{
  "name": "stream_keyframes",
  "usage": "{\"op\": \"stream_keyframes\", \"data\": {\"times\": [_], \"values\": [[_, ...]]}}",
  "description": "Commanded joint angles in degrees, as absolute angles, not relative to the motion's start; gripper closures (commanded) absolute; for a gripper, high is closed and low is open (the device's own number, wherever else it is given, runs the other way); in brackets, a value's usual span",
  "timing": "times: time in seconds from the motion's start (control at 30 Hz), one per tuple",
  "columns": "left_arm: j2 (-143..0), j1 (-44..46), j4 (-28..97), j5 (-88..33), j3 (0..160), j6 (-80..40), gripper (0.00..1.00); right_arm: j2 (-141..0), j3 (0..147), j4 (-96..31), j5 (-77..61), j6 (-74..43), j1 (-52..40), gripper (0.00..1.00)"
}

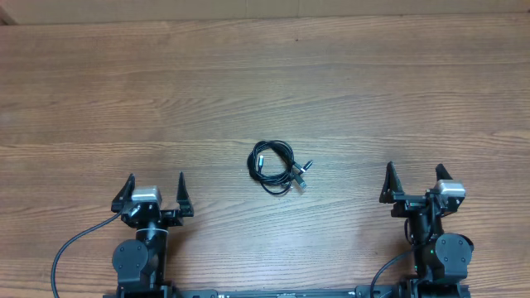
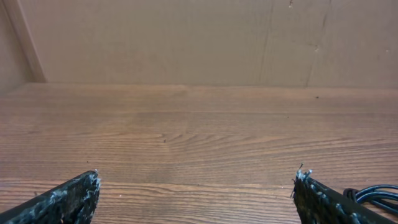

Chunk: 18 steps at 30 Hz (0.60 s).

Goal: Untangle cables

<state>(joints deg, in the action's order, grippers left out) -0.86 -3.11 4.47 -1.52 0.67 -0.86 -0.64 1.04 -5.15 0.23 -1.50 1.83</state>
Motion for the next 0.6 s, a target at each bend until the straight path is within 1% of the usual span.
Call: {"op": "stream_keyframes", "data": {"times": [0.0, 0.57], "values": [[-0.5, -3.4, 4.4, -1.3, 0.3, 0.3, 0.0, -0.2, 0.4, -4.8, 0.4, -1.4, 1.6, 0.0], [-0.5, -3.4, 4.4, -1.8, 0.3, -0.6, 0.0, -0.2, 0.4, -4.8, 0.4, -1.4, 1.6, 0.0]]}}
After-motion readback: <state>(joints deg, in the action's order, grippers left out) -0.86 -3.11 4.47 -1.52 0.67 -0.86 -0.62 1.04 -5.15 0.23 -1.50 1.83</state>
